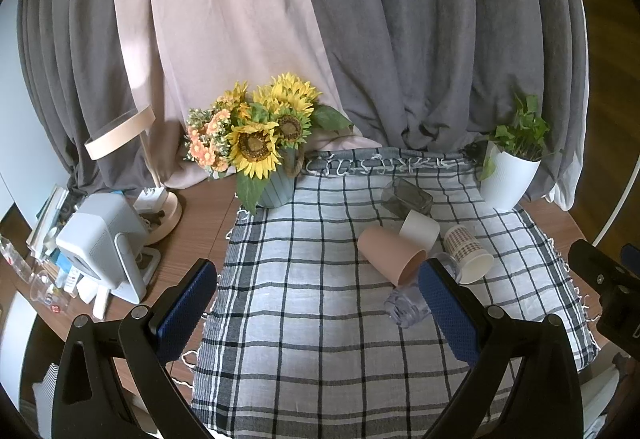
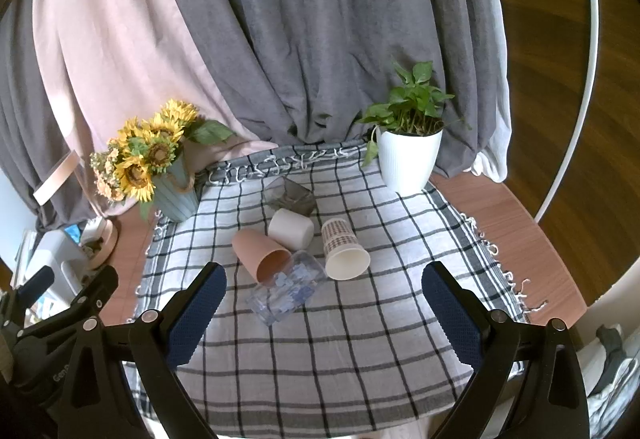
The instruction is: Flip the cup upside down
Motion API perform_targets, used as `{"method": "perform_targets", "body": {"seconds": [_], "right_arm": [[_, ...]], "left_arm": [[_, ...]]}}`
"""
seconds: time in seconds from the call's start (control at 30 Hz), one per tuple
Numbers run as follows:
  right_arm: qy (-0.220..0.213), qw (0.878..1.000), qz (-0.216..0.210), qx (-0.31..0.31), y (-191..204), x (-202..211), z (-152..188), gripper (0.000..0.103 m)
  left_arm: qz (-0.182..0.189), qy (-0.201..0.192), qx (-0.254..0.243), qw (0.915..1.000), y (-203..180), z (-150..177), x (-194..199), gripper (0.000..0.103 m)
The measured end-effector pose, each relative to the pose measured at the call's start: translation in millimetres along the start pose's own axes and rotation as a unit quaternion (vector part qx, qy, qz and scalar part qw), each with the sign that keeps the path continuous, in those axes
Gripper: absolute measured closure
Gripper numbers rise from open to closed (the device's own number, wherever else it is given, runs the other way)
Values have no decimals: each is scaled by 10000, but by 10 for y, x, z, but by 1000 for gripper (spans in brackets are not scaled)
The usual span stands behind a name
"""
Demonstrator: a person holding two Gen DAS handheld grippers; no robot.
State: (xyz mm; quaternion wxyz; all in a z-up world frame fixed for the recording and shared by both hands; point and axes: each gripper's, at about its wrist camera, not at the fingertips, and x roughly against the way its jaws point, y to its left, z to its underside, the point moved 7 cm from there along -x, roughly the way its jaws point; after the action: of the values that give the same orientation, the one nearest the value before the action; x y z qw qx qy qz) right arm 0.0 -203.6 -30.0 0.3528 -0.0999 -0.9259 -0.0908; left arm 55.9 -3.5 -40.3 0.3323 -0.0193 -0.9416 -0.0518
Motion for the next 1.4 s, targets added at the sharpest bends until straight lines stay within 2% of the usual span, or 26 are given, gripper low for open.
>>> {"method": "perform_targets", "body": {"seconds": [1.4], "right_arm": [[31, 10000, 1, 6, 16, -125, 12, 4]], "left_arm": [[-9, 22, 9, 10000, -7, -14, 27, 0]]}}
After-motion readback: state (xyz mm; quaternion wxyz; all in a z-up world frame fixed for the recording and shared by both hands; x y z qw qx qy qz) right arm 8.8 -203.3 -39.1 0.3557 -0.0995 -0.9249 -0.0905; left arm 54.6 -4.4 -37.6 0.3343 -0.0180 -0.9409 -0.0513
